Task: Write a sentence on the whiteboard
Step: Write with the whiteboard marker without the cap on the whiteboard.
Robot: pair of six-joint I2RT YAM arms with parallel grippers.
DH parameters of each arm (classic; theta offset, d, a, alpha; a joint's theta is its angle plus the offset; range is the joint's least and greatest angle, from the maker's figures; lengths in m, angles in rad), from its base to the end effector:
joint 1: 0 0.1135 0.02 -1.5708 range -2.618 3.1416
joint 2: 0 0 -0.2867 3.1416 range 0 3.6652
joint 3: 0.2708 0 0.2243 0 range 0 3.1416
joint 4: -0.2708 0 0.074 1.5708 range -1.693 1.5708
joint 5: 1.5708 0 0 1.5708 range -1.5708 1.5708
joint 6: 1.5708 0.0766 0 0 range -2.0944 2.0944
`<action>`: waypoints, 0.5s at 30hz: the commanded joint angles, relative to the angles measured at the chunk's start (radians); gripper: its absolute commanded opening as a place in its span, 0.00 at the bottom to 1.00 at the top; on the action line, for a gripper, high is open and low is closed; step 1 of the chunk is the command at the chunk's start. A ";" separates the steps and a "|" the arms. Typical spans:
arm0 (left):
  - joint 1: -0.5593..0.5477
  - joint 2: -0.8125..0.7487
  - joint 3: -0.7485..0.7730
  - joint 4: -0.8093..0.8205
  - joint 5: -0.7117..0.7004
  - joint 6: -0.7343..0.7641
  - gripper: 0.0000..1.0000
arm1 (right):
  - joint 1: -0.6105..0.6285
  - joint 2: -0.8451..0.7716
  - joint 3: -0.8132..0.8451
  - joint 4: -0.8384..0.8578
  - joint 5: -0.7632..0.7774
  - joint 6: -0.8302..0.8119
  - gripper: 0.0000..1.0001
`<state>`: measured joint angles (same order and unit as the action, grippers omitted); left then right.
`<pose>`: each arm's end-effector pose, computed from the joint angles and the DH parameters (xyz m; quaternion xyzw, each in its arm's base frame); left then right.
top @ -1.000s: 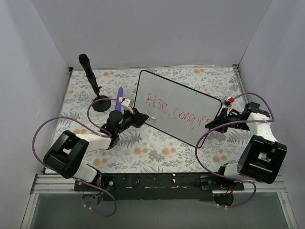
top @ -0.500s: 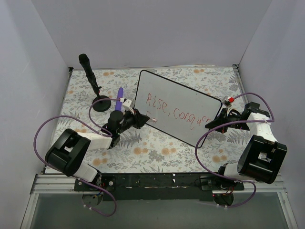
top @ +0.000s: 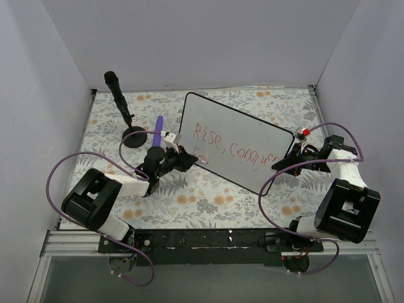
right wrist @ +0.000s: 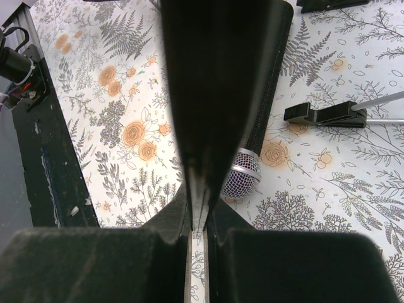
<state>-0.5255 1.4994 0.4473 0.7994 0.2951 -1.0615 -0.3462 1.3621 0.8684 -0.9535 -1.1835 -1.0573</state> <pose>0.2496 -0.1705 0.2047 -0.1203 0.7779 -0.5133 0.3420 0.2047 0.0016 0.2422 -0.3207 0.7646 0.3921 0.3986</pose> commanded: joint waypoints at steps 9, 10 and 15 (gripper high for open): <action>0.002 0.005 0.033 -0.031 -0.030 0.029 0.00 | 0.010 -0.012 -0.005 0.022 0.058 -0.047 0.01; 0.002 0.004 0.037 -0.028 -0.030 0.028 0.00 | 0.010 -0.012 -0.006 0.022 0.059 -0.047 0.01; 0.002 -0.002 0.062 -0.029 -0.027 0.023 0.00 | 0.010 -0.014 -0.005 0.021 0.058 -0.047 0.01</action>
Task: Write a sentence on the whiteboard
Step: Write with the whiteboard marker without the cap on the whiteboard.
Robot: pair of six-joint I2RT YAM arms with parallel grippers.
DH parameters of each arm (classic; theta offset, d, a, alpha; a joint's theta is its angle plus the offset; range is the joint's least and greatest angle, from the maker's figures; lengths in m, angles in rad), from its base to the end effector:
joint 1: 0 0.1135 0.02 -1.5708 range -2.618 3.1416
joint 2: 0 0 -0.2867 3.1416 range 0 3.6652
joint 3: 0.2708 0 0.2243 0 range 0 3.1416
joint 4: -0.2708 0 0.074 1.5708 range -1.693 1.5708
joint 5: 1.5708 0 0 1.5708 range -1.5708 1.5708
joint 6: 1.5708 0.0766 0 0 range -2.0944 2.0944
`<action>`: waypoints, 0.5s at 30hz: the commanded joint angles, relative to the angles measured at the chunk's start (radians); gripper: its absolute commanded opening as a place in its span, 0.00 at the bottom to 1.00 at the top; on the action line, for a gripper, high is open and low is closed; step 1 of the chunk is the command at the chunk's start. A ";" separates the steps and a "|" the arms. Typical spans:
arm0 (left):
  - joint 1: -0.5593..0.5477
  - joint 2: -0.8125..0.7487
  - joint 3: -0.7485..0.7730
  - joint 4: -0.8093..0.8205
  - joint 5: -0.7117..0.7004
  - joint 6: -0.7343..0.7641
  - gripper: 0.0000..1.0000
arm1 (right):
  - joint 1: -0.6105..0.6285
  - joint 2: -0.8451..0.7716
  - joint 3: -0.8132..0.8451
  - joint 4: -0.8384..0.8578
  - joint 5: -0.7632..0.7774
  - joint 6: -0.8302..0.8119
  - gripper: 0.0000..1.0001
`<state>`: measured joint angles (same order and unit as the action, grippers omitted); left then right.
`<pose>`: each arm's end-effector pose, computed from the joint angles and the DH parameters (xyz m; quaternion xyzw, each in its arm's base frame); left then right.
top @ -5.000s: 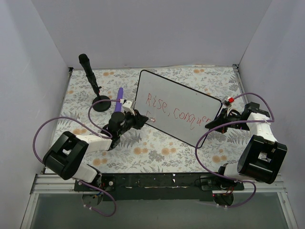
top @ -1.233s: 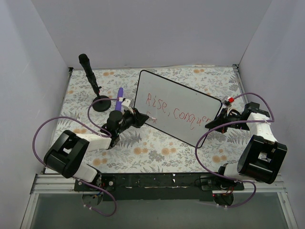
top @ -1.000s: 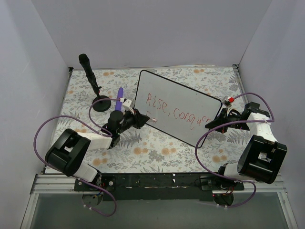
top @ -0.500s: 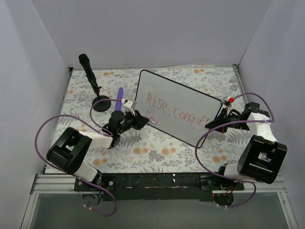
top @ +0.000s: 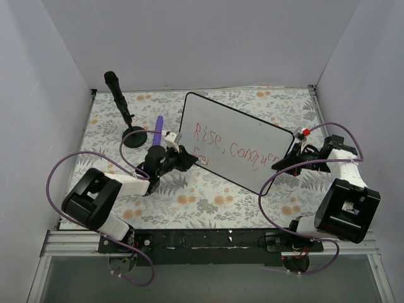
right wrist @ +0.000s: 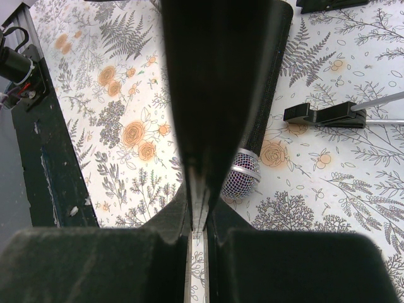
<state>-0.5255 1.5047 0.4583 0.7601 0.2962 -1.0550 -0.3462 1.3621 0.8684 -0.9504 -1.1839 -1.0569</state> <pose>0.2505 -0.1711 0.2009 -0.1219 0.7875 -0.5041 0.3329 0.2050 0.0015 0.2423 -0.3213 0.7642 0.3914 0.3995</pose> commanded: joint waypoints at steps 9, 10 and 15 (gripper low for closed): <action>0.001 -0.001 0.083 0.010 -0.014 0.010 0.00 | 0.010 -0.017 -0.003 0.018 0.058 -0.049 0.01; 0.001 -0.001 0.086 0.010 -0.011 0.010 0.00 | 0.010 -0.015 -0.003 0.018 0.058 -0.048 0.01; -0.010 0.006 0.095 0.012 0.007 0.006 0.00 | 0.010 -0.017 -0.003 0.016 0.058 -0.049 0.01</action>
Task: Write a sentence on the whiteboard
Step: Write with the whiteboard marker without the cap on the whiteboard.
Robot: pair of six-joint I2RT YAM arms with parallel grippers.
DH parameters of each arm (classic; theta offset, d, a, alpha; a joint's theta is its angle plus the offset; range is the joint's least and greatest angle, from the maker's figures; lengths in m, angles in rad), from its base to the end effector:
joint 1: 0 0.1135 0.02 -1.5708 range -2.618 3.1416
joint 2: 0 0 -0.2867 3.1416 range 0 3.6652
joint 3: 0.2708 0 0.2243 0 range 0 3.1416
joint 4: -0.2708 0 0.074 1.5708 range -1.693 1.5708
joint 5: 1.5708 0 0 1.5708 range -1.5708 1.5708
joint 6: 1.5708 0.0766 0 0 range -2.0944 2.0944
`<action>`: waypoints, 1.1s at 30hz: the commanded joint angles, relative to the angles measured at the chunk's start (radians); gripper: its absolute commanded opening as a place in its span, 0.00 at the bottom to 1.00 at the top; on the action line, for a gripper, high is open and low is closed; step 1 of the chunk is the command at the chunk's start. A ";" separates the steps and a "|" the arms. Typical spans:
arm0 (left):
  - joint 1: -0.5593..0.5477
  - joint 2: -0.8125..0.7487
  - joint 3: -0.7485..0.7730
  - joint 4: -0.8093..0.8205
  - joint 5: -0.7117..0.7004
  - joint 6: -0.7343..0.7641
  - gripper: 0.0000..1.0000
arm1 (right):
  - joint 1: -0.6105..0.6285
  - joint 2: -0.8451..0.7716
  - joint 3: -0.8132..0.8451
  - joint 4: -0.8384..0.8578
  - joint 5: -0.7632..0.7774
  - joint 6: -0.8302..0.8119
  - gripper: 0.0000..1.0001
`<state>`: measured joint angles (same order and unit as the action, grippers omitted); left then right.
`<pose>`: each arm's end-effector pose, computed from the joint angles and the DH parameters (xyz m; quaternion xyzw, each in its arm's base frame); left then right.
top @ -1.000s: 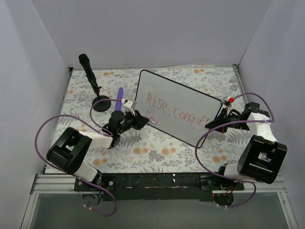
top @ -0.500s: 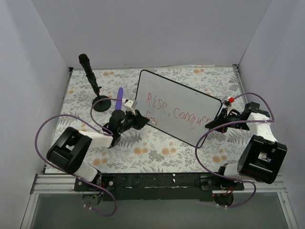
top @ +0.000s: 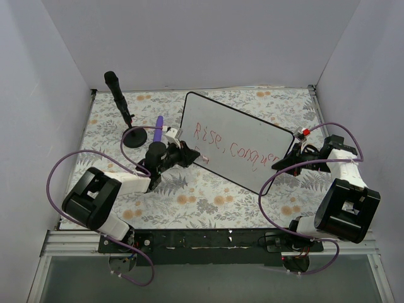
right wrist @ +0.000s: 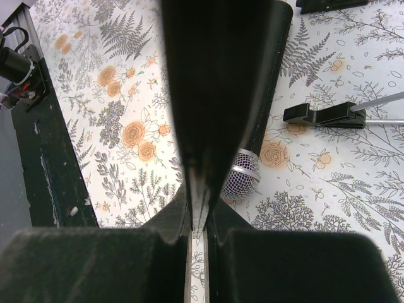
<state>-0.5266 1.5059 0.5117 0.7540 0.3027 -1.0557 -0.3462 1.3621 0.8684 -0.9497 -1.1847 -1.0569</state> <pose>0.2586 -0.1768 0.2161 -0.1135 0.7750 -0.5174 0.3447 0.2051 0.0015 0.2424 -0.3214 0.7639 0.3915 0.3999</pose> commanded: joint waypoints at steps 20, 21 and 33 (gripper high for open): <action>-0.032 -0.101 -0.019 -0.025 0.069 0.014 0.00 | 0.010 -0.014 -0.003 0.017 0.056 -0.049 0.01; -0.032 -0.099 -0.022 -0.025 0.069 0.016 0.00 | 0.012 -0.015 -0.003 0.016 0.056 -0.049 0.01; -0.055 0.016 0.068 0.008 0.095 0.000 0.00 | 0.012 -0.018 -0.006 0.017 0.059 -0.049 0.01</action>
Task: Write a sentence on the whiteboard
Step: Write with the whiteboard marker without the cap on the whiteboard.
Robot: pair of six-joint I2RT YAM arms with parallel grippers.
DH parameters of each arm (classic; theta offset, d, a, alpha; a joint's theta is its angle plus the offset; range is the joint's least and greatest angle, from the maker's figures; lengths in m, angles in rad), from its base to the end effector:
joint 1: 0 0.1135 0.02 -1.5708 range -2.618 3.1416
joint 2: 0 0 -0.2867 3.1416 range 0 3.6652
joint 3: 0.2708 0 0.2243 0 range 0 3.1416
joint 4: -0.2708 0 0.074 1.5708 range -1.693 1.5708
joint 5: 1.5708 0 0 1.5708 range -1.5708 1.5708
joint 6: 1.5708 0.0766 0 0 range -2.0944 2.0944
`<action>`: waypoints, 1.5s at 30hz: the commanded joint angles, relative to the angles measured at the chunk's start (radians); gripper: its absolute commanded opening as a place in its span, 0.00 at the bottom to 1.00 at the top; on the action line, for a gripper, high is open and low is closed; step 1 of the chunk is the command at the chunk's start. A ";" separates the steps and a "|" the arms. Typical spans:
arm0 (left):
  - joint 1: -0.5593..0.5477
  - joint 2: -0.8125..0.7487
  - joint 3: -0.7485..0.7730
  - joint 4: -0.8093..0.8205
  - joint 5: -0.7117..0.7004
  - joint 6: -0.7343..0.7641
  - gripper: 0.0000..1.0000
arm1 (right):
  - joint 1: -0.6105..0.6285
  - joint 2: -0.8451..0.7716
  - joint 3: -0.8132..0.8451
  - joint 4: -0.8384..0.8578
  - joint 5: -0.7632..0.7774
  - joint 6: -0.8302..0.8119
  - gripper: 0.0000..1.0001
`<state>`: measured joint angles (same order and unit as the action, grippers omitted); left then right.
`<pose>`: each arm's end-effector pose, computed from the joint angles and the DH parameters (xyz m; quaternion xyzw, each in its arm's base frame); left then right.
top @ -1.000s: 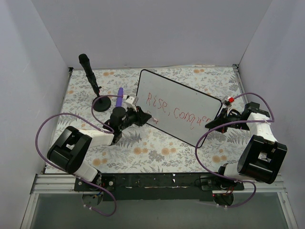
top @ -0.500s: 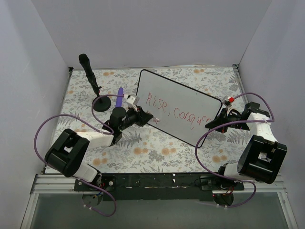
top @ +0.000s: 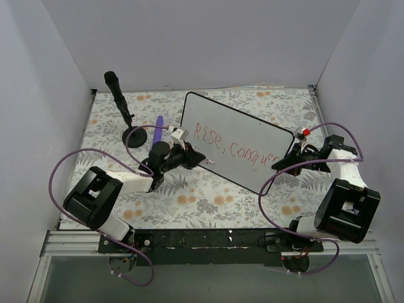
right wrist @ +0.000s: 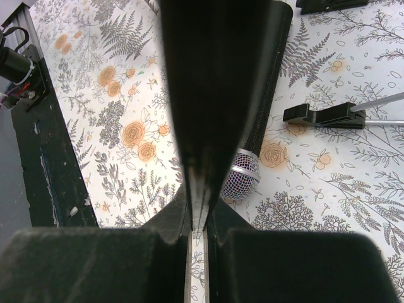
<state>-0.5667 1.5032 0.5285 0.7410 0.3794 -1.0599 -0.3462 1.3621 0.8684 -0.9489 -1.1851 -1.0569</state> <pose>0.2487 -0.1919 0.2208 -0.0748 0.7759 -0.5440 0.3107 0.2052 0.0014 0.2424 -0.3215 0.7637 0.3914 0.4003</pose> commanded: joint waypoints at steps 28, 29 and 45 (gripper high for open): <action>-0.024 -0.012 0.051 0.024 -0.119 0.018 0.00 | 0.010 -0.017 -0.005 0.015 0.059 -0.049 0.01; -0.024 -0.017 0.051 0.023 -0.120 0.020 0.00 | 0.012 -0.018 -0.005 0.016 0.059 -0.049 0.01; 0.002 -0.023 0.005 -0.014 -0.149 0.032 0.00 | 0.012 -0.017 -0.005 0.016 0.061 -0.049 0.01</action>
<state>-0.5808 1.5124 0.5514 0.7338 0.2817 -1.0584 -0.3462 1.3621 0.8684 -0.9485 -1.1851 -1.0569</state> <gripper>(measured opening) 0.141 0.091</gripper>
